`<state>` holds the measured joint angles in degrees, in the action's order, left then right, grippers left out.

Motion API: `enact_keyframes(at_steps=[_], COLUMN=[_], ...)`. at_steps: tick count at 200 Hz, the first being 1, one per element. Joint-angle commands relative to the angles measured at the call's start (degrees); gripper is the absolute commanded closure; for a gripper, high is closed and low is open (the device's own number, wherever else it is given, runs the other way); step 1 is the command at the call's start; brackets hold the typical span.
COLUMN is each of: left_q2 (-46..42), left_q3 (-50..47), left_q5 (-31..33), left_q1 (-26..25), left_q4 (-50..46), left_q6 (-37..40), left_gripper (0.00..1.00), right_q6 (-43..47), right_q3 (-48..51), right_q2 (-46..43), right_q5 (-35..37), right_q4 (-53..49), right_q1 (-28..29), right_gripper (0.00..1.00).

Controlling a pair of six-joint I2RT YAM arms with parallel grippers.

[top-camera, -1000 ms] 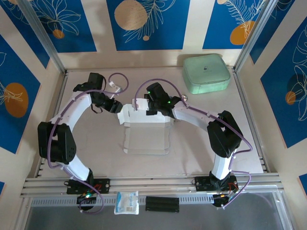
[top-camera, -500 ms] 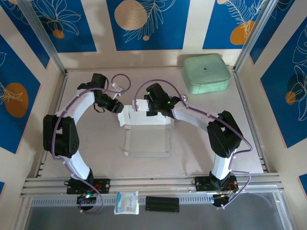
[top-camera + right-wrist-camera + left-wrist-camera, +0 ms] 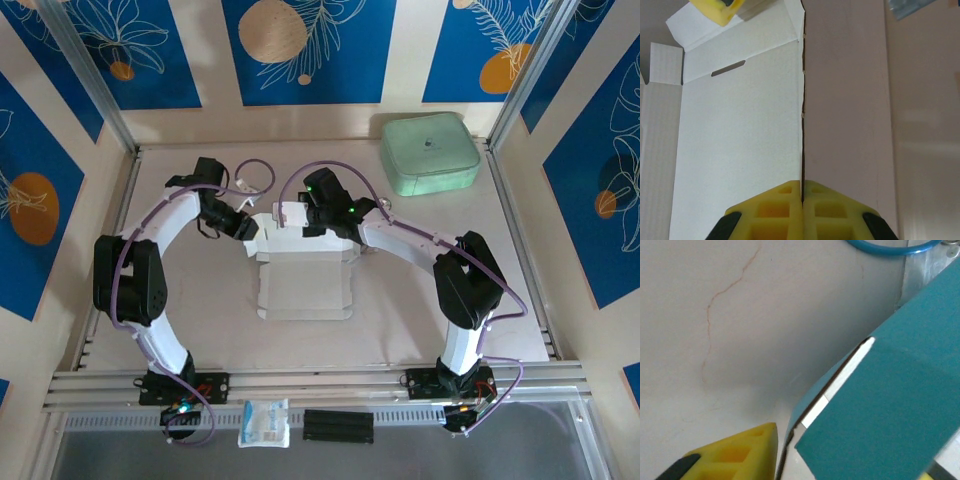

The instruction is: Fold the paper box

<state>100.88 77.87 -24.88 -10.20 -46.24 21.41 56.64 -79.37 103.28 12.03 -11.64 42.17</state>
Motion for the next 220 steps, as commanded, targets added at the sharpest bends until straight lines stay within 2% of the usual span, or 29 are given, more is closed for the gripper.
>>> enact_keyframes(at_steps=[1,41,62,76,92,113,135,159,220], left_q2=[-3.3,-9.2,-10.2,-11.4,-12.9,-13.5,-11.6,-8.3,-2.3], left_q3=[-1.1,-5.1,-4.3,-3.4,-1.7,1.3,5.2,8.0,8.4], left_q5=[-1.0,0.4,3.3,5.4,4.9,2.7,5.5,6.9,2.0], left_q1=[-0.4,-0.4,-0.4,-0.2,0.4,1.3,1.3,1.3,1.3], left_q4=[0.9,6.7,5.5,4.3,2.8,1.0,-1.4,-4.0,-6.2], left_q6=[0.0,-2.5,-2.5,-3.4,-6.1,-12.1,-16.3,-17.3,-17.4], left_gripper=[0.75,0.76,0.59,0.57,0.55,0.54,0.54,0.56,0.56], right_q6=[0.6,0.4,0.5,0.8,1.4,1.7,1.6,1.6,1.4], right_q3=[-1.8,-1.4,-1.4,-1.3,-1.1,-1.1,-1.1,-1.0,-1.7], right_q2=[-0.5,-0.3,-0.4,-0.5,-0.5,-0.3,-0.2,-0.3,0.0], right_q5=[-0.2,-0.4,-0.1,-0.3,-0.4,-0.4,-0.3,-0.3,-0.3], right_q4=[0.3,0.6,0.5,0.4,0.4,0.3,0.2,0.0,-0.9], right_q1=[-0.2,-0.4,-0.6,-0.6,-0.6,-0.4,-0.3,-0.2,0.2], right_gripper=[1.0,1.0,1.0,1.0,1.0,1.0,1.0,1.0,1.0])
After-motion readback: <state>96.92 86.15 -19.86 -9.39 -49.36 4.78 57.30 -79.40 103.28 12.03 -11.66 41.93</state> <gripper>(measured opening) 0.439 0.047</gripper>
